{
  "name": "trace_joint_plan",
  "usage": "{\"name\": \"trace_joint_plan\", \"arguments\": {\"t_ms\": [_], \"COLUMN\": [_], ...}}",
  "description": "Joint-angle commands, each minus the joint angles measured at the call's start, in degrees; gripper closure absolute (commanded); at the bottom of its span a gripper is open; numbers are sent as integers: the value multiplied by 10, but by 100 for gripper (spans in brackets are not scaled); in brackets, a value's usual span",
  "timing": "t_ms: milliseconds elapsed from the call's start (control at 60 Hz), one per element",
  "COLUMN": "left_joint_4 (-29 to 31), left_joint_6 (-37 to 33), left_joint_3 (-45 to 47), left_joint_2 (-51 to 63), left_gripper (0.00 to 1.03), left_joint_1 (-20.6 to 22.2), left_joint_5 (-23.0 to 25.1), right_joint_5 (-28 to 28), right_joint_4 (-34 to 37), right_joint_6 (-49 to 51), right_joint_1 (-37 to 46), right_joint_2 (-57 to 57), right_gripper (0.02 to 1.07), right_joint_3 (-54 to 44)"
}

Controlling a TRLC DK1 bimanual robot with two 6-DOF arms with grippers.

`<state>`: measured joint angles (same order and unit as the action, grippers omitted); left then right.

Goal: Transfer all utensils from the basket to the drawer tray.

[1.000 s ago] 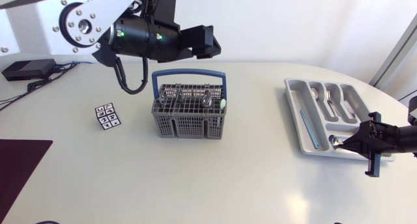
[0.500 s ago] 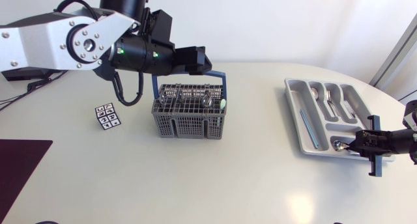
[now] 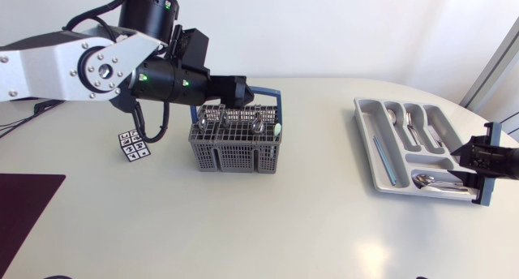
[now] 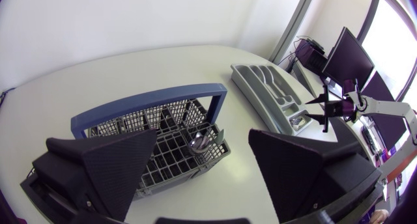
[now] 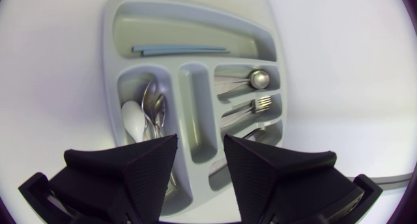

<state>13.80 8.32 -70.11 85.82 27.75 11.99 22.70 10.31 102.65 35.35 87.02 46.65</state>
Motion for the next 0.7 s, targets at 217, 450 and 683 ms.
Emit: {"name": "trace_joint_plan", "arguments": {"t_ms": [217, 450, 683], "left_joint_4": [-4, -6, 12], "left_joint_6": [-76, -88, -87], "left_joint_3": [59, 34, -64], "left_joint_2": [-21, 11, 108], "left_gripper": [5, 5, 10], "left_joint_1": [-2, 39, 72], "left_joint_5": [4, 8, 9], "right_joint_5": [-26, -52, -56], "right_joint_4": [96, 119, 113], "right_joint_6": [-280, -424, -469], "right_joint_1": [-166, -284, -333], "right_joint_2": [-122, -159, -174], "right_gripper": [44, 44, 44], "right_joint_3": [10, 3, -41]}}
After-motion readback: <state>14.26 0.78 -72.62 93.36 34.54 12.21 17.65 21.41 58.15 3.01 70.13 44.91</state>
